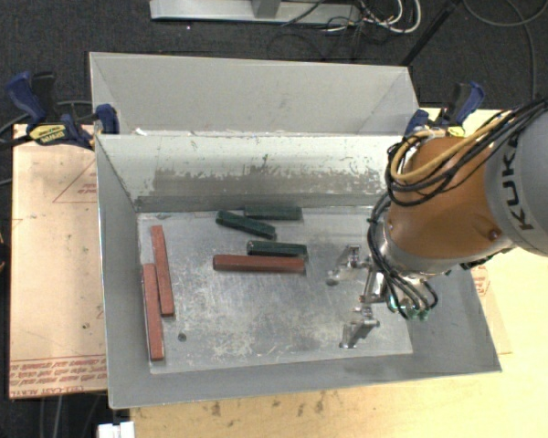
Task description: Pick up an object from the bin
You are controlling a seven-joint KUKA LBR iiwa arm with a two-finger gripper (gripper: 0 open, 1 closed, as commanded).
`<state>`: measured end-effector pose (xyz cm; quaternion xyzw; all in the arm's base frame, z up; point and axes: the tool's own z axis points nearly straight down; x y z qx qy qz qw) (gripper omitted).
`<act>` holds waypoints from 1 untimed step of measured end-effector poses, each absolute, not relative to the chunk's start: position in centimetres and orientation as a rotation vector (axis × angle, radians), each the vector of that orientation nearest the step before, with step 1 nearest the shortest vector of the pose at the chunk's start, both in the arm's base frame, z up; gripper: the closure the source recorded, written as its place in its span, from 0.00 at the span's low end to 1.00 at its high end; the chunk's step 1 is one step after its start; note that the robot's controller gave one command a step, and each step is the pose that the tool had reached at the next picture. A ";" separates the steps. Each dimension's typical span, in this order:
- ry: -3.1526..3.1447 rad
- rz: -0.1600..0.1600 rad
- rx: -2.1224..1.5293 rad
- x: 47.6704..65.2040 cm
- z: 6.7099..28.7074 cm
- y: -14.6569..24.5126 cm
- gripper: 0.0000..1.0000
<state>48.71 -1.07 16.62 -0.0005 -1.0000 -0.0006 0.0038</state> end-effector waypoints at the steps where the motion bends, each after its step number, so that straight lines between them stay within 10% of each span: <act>1: -3.141 -0.001 -0.001 48.9 17.0 -1.1 0.00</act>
Offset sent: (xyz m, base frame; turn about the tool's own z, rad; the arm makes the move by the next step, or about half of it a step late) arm 0.1313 0.0710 -0.0331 -0.1347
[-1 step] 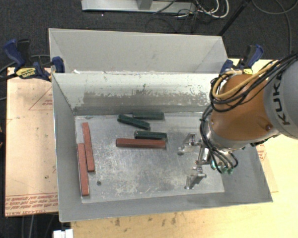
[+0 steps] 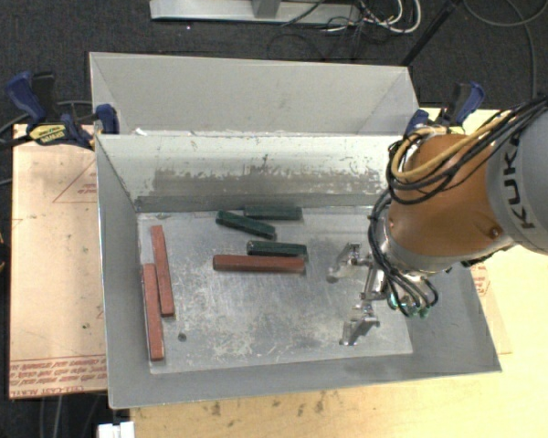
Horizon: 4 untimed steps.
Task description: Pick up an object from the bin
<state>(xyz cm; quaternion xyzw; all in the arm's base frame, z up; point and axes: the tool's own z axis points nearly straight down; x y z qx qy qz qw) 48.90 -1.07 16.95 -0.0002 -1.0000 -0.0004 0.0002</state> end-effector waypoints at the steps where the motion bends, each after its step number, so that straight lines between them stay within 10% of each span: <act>1: -3.144 0.001 0.067 53.2 15.9 1.1 0.00; 2: -3.141 -0.004 0.426 61.4 8.5 1.7 1.00; 3: -3.141 -0.005 0.426 61.4 8.5 1.7 1.00; 4: -3.126 -0.002 0.345 62.0 19.6 0.7 1.00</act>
Offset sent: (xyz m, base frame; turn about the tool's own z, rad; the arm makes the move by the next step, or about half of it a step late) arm 0.1164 0.0245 -0.0944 -0.2730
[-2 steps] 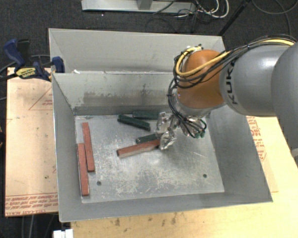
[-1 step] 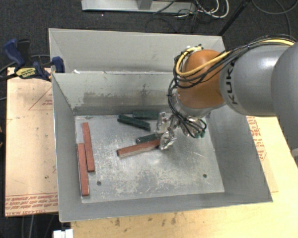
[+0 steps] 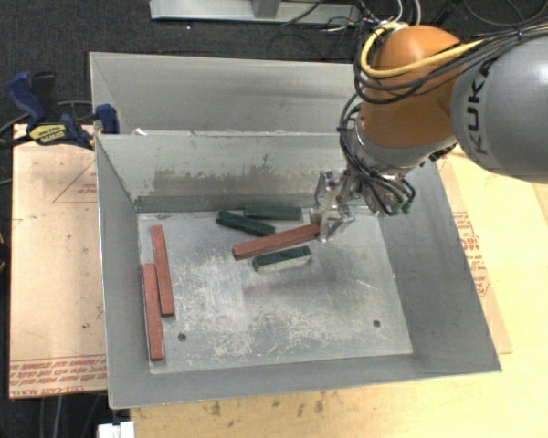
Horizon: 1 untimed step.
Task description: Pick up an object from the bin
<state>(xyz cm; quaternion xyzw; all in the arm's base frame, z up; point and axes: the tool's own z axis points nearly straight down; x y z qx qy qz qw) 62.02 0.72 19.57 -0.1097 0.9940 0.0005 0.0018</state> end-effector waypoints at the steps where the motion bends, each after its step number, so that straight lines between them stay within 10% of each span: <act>1: 3.119 0.002 -0.343 62.0 19.6 0.7 1.00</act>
Offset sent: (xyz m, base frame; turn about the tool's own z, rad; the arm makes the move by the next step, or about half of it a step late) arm 0.0226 -0.0403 0.1193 -0.5355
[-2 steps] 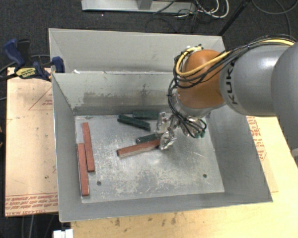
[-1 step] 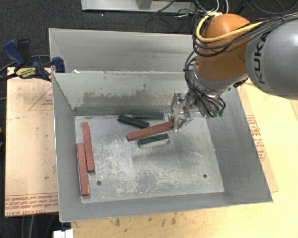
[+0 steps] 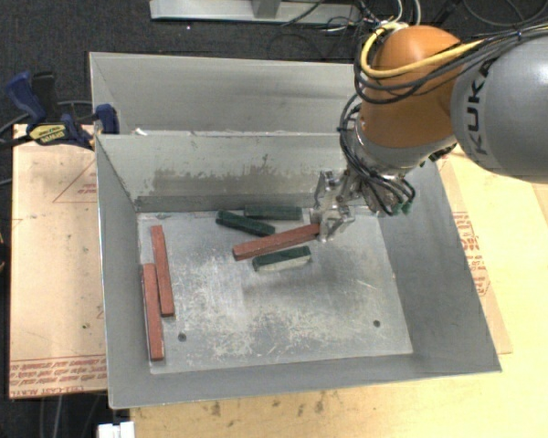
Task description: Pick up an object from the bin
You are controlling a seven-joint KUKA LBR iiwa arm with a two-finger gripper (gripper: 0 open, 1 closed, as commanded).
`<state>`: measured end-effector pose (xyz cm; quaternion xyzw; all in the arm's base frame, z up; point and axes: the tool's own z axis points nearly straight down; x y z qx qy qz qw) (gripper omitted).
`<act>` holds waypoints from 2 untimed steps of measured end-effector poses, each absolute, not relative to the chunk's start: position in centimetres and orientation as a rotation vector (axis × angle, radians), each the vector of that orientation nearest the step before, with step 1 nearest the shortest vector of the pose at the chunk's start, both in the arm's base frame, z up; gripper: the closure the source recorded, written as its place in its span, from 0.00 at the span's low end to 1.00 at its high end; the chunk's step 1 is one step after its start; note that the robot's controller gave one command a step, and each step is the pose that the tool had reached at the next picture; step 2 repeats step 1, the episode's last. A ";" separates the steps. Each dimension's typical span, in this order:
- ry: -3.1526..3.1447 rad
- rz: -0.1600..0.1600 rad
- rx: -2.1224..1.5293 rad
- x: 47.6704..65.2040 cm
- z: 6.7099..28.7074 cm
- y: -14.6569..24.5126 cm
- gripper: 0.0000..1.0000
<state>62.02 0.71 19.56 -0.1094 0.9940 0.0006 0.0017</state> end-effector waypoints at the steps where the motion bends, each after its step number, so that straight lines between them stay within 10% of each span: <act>1: 3.106 0.004 -0.502 62.3 21.3 0.2 1.00; 2: 3.106 0.004 -0.502 62.3 21.3 0.2 1.00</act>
Offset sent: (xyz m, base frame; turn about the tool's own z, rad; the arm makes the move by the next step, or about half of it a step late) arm 0.0033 0.0176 0.1739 -0.3532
